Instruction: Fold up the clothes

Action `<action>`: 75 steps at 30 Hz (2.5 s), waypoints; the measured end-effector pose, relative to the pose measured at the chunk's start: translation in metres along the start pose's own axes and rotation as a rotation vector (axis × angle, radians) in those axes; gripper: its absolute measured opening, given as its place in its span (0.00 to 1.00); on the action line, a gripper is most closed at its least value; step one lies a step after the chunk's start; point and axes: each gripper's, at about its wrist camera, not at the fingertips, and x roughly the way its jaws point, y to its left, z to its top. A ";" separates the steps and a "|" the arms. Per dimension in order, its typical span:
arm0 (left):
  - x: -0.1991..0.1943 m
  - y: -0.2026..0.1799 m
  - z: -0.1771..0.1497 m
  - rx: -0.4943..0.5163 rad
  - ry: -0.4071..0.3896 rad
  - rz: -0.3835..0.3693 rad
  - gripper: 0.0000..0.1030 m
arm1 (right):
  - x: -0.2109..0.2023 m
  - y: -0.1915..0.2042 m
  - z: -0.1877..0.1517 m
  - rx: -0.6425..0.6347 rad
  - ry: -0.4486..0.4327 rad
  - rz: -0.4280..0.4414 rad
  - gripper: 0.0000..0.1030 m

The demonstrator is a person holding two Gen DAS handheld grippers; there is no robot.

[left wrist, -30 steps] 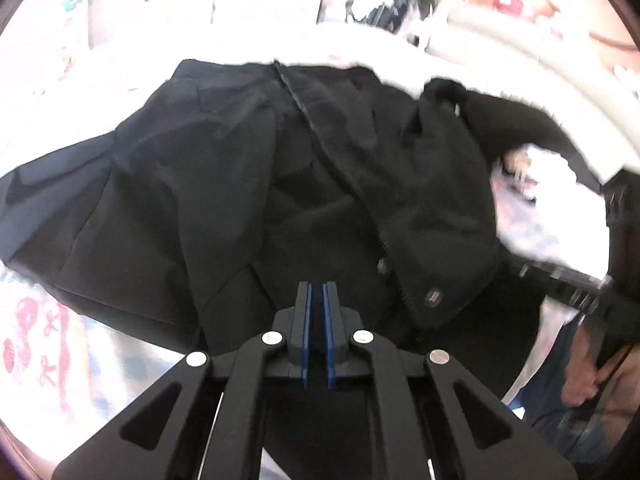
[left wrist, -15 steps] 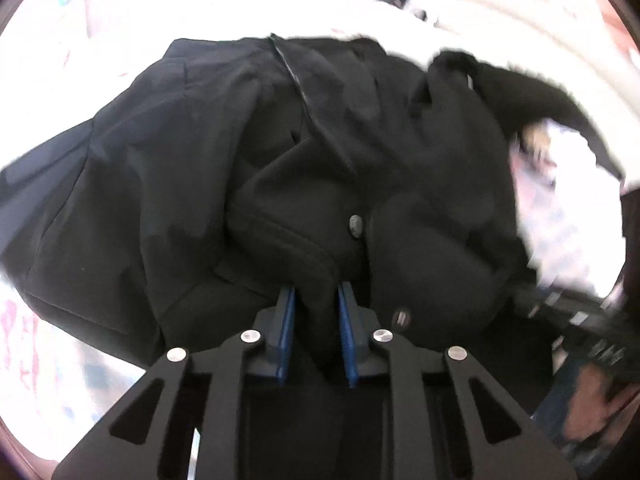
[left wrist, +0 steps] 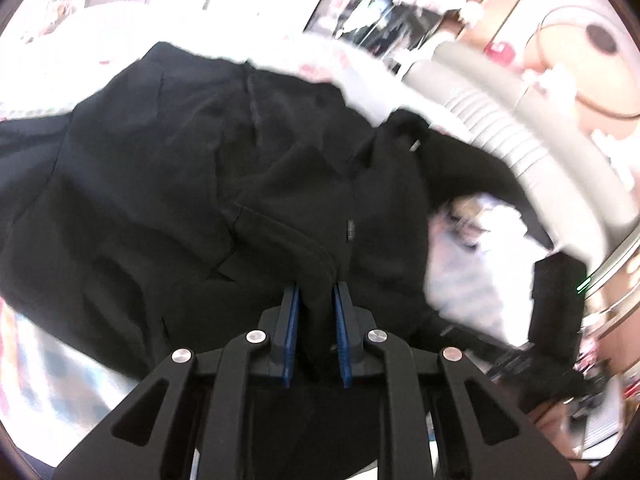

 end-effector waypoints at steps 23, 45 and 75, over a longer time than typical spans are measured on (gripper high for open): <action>-0.044 0.092 -0.079 -0.550 -0.001 -0.054 0.47 | -0.039 -0.056 0.001 0.276 -0.018 0.000 0.71; -0.019 0.088 -0.078 -0.555 0.129 -0.151 0.53 | -0.005 -0.073 0.013 0.290 0.073 0.067 0.81; -0.004 0.071 -0.044 -0.557 0.005 -0.297 0.56 | 0.009 -0.065 0.018 0.342 0.078 0.319 0.72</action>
